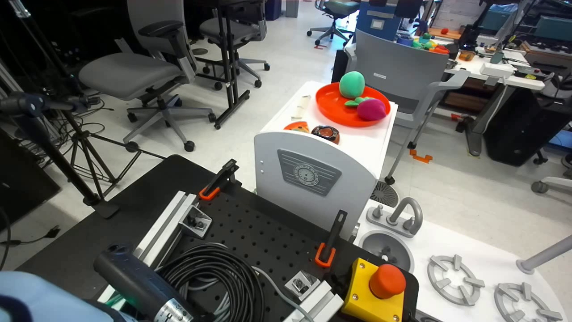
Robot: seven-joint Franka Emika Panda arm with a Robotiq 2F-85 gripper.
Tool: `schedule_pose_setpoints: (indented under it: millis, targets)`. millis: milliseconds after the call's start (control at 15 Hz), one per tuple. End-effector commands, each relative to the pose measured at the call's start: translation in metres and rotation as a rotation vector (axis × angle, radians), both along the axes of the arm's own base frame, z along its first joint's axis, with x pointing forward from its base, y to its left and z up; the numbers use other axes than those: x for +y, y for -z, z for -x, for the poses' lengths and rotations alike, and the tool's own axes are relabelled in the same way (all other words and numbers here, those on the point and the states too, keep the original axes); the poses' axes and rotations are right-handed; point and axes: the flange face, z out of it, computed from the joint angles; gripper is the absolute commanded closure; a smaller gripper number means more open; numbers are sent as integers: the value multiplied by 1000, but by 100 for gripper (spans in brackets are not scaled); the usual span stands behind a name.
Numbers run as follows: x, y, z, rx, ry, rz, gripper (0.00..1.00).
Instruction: Remove the green plushie from the orange plate
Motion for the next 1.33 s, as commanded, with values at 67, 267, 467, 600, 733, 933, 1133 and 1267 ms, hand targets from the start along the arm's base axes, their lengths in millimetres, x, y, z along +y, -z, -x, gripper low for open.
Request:
schedule_pose_setpoints:
  millis: [67,267,467,600,733,933,1133,1267]
  targets:
    - [27,-8,4,-6,-255,6,0]
    - [39,-9,9,0,-414,11,0]
    - [45,-8,12,11,-571,27,0]
    - [45,-8,13,10,-673,37,0]
    - [45,-9,13,-9,-774,42,0]
    - [51,-8,9,-31,-923,39,0]
    - [58,-7,3,-53,-1028,21,0]
    - [63,-7,1,-54,-1037,17,0]
